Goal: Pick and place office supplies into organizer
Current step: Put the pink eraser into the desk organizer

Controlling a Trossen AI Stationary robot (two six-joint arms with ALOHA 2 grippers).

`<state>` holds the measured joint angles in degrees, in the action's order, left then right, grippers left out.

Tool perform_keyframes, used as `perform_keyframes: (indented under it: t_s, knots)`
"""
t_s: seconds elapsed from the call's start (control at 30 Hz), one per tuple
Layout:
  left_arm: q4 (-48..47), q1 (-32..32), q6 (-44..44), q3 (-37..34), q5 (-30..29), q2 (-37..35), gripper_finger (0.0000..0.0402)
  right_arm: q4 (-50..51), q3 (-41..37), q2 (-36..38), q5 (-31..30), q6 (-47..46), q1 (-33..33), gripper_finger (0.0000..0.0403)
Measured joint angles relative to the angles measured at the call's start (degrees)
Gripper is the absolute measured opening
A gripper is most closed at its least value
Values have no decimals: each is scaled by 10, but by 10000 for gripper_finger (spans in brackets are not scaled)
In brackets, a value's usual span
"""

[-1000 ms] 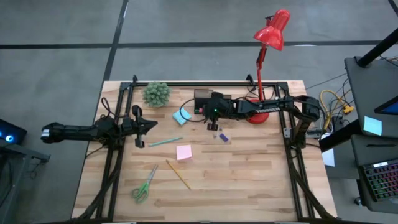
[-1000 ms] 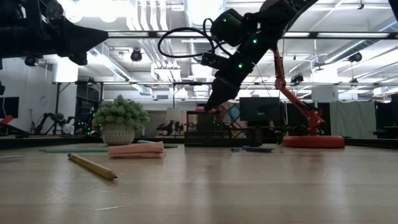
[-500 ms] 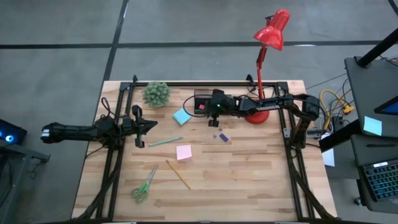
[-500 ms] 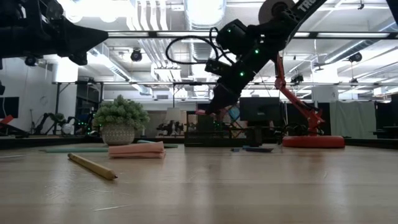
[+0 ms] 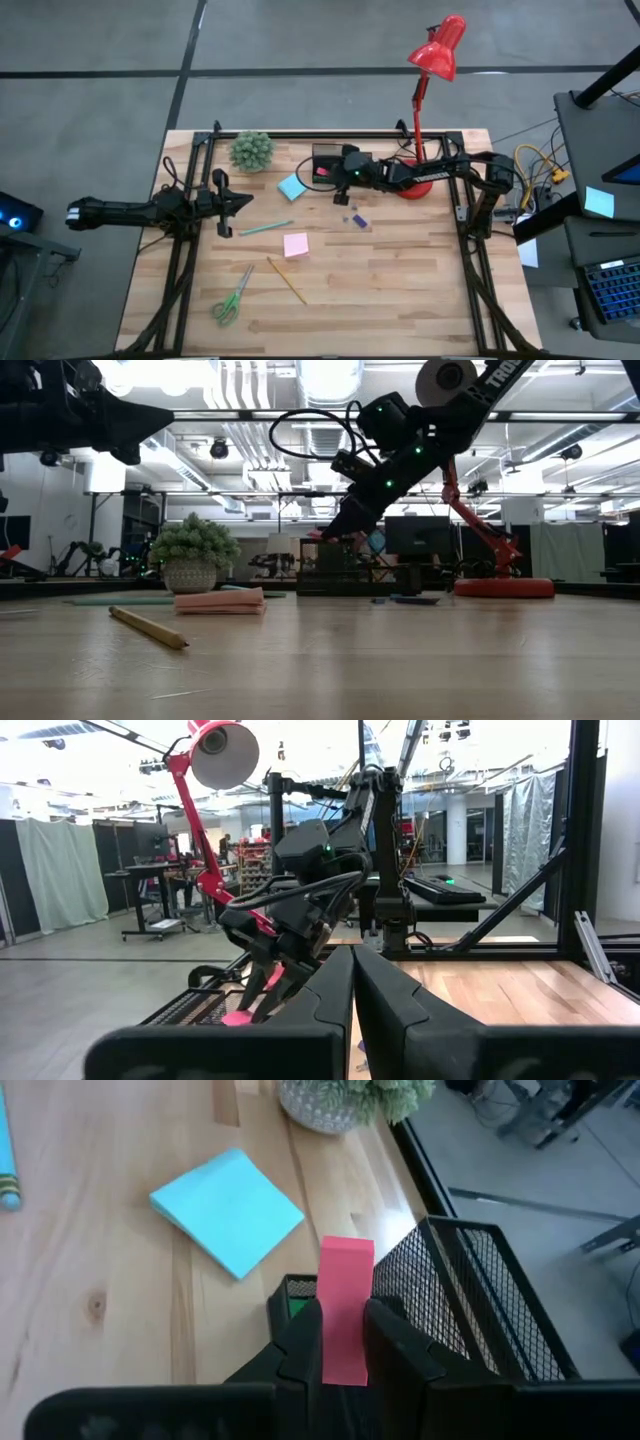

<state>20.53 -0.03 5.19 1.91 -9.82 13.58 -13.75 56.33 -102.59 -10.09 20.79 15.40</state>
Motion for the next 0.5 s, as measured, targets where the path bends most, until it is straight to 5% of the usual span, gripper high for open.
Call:
perform_keyframes:
  t_s: [0.5]
  knots:
    - [0, 0, 0, 0, 0, 0, 0, -28, -31, 0, -4, -13, 3, 59]
